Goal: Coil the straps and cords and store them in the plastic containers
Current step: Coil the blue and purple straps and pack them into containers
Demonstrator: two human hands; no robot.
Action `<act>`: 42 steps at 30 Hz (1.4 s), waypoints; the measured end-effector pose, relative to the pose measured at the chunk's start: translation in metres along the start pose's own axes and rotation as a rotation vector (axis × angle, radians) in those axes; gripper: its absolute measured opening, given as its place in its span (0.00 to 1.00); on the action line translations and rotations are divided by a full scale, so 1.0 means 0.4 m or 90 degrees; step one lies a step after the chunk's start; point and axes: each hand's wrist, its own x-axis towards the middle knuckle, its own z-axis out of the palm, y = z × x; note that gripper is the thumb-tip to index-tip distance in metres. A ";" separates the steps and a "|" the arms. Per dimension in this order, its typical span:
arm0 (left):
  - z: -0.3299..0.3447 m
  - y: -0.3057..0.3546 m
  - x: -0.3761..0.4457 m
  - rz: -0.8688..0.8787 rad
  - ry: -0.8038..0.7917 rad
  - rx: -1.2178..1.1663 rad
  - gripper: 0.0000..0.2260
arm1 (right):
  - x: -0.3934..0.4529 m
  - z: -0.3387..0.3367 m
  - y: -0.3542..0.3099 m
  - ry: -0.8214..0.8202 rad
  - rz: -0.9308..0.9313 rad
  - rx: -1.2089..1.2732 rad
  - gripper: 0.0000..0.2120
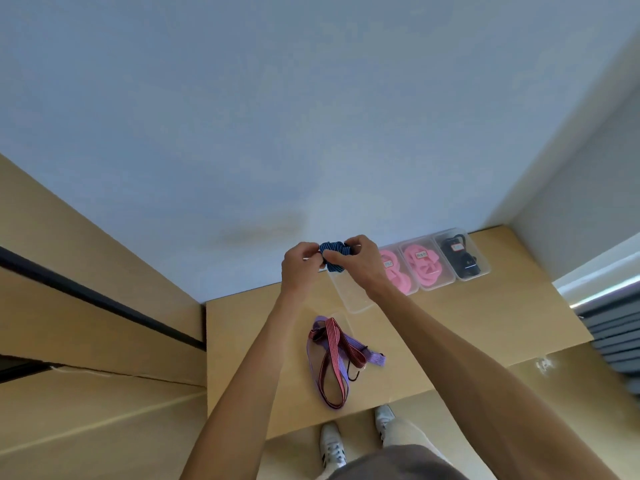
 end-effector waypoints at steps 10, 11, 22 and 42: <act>0.204 -0.184 0.037 -0.022 -0.106 0.148 0.14 | 0.129 -0.054 0.227 -0.013 0.069 -0.115 0.28; 0.216 -0.200 0.049 -0.022 -0.085 0.163 0.14 | 0.157 -0.046 0.240 -0.028 0.061 -0.134 0.26; 0.313 -0.344 0.200 0.033 0.016 0.318 0.17 | 0.392 0.039 0.392 -0.145 -0.067 -0.389 0.18; 0.174 -0.452 -0.058 -0.286 0.076 0.502 0.13 | 0.098 0.128 0.463 -0.346 0.023 -0.525 0.12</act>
